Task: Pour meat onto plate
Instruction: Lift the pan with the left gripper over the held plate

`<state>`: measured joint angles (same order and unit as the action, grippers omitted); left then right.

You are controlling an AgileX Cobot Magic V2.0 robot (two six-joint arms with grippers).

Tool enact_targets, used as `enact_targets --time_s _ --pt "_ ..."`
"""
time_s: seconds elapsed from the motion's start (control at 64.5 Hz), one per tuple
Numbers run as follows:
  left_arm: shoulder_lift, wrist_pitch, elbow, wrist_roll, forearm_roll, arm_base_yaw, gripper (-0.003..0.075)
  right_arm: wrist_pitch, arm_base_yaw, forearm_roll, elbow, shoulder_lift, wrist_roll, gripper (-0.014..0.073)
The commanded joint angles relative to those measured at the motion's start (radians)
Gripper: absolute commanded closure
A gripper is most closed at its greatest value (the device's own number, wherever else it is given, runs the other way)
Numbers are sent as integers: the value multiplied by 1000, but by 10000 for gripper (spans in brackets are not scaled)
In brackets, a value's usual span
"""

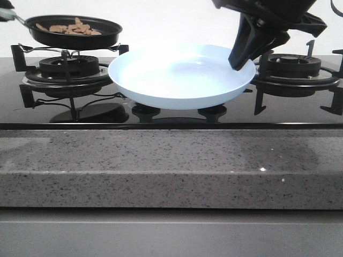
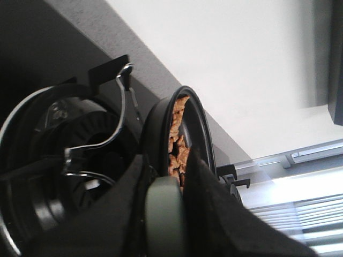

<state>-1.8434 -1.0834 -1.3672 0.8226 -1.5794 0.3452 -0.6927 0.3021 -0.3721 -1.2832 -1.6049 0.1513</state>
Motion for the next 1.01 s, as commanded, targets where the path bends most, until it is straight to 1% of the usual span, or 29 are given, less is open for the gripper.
enact_targets --time_s 0.0,0.108,0.201,0.294,0.527,0.775,0.992 --pt "112 -69 -26 14 -111 -6 741 42 -1 -15 -23 50 10 707" --pt "174 -67 -13 35 -103 -18 741 42 -1 -15 -23 50 10 707" --pt "227 -51 13 53 -101 -49 741 42 -1 -15 -23 50 10 707" --pt "274 -25 45 78 -101 -93 741 42 -1 -15 -23 50 10 707" --pt "370 36 113 206 -97 -236 741 42 -1 -15 -23 50 10 707" --pt "445 154 113 278 12 -355 741 42 -1 -15 -23 50 10 707" --pt "510 281 113 307 128 -466 741 42 -1 -15 -23 50 10 707"
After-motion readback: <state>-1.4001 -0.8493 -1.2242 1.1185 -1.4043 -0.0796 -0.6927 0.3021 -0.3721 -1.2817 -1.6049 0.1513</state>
